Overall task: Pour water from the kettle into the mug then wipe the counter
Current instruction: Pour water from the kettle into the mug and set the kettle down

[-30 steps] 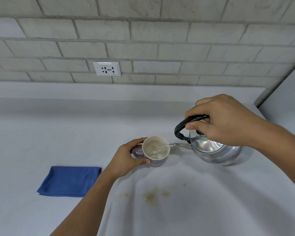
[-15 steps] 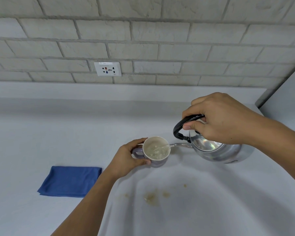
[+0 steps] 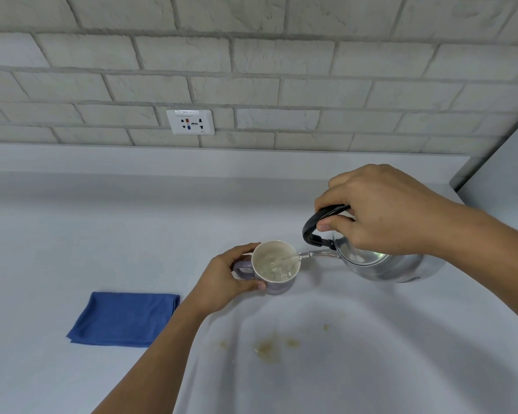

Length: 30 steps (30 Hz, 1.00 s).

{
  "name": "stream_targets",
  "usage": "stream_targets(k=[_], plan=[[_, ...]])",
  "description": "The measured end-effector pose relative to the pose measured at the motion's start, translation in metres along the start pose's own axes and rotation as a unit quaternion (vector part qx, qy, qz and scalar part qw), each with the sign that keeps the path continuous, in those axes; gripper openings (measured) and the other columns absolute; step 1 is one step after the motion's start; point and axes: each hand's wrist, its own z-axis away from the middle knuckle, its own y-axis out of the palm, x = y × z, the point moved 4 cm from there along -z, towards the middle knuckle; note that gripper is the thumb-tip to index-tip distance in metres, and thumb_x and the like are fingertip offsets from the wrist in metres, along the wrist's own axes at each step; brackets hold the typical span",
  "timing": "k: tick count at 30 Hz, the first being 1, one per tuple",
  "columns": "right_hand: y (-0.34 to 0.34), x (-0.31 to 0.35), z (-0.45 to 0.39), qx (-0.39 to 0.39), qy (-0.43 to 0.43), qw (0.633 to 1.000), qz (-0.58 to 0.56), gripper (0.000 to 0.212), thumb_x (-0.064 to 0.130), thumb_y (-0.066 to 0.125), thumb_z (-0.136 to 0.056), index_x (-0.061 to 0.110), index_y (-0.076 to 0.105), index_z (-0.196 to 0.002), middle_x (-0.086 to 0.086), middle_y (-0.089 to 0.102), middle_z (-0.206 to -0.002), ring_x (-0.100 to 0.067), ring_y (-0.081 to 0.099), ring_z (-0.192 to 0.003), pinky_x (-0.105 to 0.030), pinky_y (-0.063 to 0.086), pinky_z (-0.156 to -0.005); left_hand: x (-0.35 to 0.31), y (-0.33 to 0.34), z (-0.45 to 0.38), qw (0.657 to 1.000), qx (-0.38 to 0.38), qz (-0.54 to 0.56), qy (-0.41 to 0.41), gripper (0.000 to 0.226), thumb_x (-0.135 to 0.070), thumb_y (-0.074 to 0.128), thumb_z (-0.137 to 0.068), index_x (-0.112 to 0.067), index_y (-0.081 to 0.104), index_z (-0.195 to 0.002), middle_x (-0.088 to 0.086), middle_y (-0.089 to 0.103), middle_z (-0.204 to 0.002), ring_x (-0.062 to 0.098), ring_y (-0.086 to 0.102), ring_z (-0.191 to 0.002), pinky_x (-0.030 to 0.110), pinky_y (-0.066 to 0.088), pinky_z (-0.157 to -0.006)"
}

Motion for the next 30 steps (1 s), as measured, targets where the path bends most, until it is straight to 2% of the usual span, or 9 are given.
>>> stream_targets(k=[11, 14, 16, 19, 21, 25, 26, 28, 30], plan=[[0.005, 0.000, -0.002, -0.017, -0.007, 1.000, -0.014, 0.019, 0.047, 0.059, -0.090, 0.033, 0.072, -0.090, 0.014, 0.055, -0.073, -0.009, 0.049, -0.069, -0.034, 0.044, -0.064, 0.000, 0.000, 0.001, 1.000, 0.002, -0.004, -0.003, 0.078, -0.010, 0.096, -0.069, -0.027, 0.064, -0.138, -0.013, 0.071, -0.132, 0.008, 0.066, -0.122, 0.010, 0.053, -0.088], [0.007, -0.012, 0.003, -0.039, 0.021, 0.996, -0.078, 0.012, 0.043, 0.066, -0.089, 0.035, 0.074, -0.090, 0.016, 0.056, -0.068, -0.004, 0.052, -0.070, -0.031, 0.039, -0.063, -0.001, -0.001, 0.002, 1.000, 0.003, -0.011, -0.003, 0.077, -0.013, 0.096, -0.069, -0.031, 0.064, -0.137, -0.013, 0.070, -0.133, 0.008, 0.066, -0.123, 0.010, 0.052, -0.090], [0.010, -0.022, 0.009, -0.055, 0.046, 0.989, -0.126, 0.008, 0.041, 0.070, -0.087, 0.035, 0.075, -0.088, 0.015, 0.060, -0.068, -0.006, 0.056, -0.072, -0.029, 0.041, -0.063, -0.002, -0.001, 0.002, 1.000, 0.002, -0.018, -0.004, 0.077, -0.016, 0.097, -0.069, -0.032, 0.064, -0.136, -0.014, 0.070, -0.133, 0.008, 0.065, -0.123, 0.011, 0.051, -0.092], [0.016, -0.039, 0.021, -0.091, 0.090, 0.969, -0.210, 0.003, 0.033, 0.077, -0.083, 0.034, 0.077, -0.086, 0.015, 0.067, -0.076, -0.008, 0.061, -0.074, -0.013, 0.041, -0.062, -0.003, -0.001, 0.002, 0.999, 0.005, -0.030, -0.008, 0.077, -0.021, 0.098, -0.068, -0.039, 0.064, -0.134, -0.016, 0.070, -0.132, 0.008, 0.066, -0.122, 0.012, 0.052, -0.093], [0.023, -0.049, 0.030, -0.115, 0.117, 0.950, -0.267, 0.007, 0.026, 0.080, -0.082, 0.031, 0.079, -0.087, 0.015, 0.070, -0.081, -0.007, 0.064, -0.075, -0.007, 0.041, -0.064, -0.005, -0.004, 0.001, 0.998, 0.003, -0.054, -0.011, 0.079, -0.028, 0.098, -0.066, -0.043, 0.062, -0.134, -0.019, 0.070, -0.132, 0.009, 0.067, -0.121, 0.016, 0.052, -0.095], [0.036, -0.065, 0.046, -0.143, 0.152, 0.918, -0.336, 0.010, 0.022, 0.081, -0.082, 0.028, 0.080, -0.089, 0.013, 0.071, -0.078, -0.009, 0.064, -0.070, -0.007, 0.041, -0.065, -0.019, -0.009, -0.002, 0.998, -0.007, -0.061, -0.010, 0.079, -0.029, 0.098, -0.067, -0.041, 0.061, -0.136, -0.022, 0.067, -0.136, 0.004, 0.063, -0.125, 0.020, 0.051, -0.102], [0.039, -0.068, 0.049, -0.147, 0.157, 0.914, -0.345, 0.010, 0.021, 0.081, -0.082, 0.028, 0.080, -0.089, 0.012, 0.071, -0.077, -0.010, 0.064, -0.070, -0.008, 0.042, -0.065, -0.025, -0.009, -0.004, 0.998, -0.012, -0.053, -0.009, 0.077, -0.026, 0.097, -0.068, -0.041, 0.062, -0.135, -0.021, 0.066, -0.136, 0.003, 0.060, -0.128, 0.019, 0.052, -0.101], [0.042, -0.074, 0.053, -0.159, 0.164, 0.903, -0.363, 0.009, 0.020, 0.081, -0.082, 0.027, 0.079, -0.088, 0.012, 0.072, -0.077, -0.009, 0.065, -0.071, -0.009, 0.043, -0.066, -0.040, -0.007, -0.008, 0.999, -0.021, -0.024, -0.012, 0.071, -0.022, 0.095, -0.071, -0.042, 0.065, -0.132, -0.022, 0.066, -0.134, 0.002, 0.055, -0.132, 0.022, 0.061, -0.085], [0.044, -0.082, 0.055, -0.173, 0.172, 0.893, -0.378, 0.008, 0.021, 0.082, -0.081, 0.026, 0.079, -0.087, 0.012, 0.073, -0.079, -0.008, 0.066, -0.073, -0.011, 0.045, -0.068, -0.060, -0.001, -0.016, 1.000, -0.018, -0.026, 0.002, 0.062, -0.024, 0.091, -0.077, -0.046, 0.066, -0.129, -0.025, 0.066, -0.131, -0.005, 0.053, -0.131, 0.033, 0.064, -0.079]])
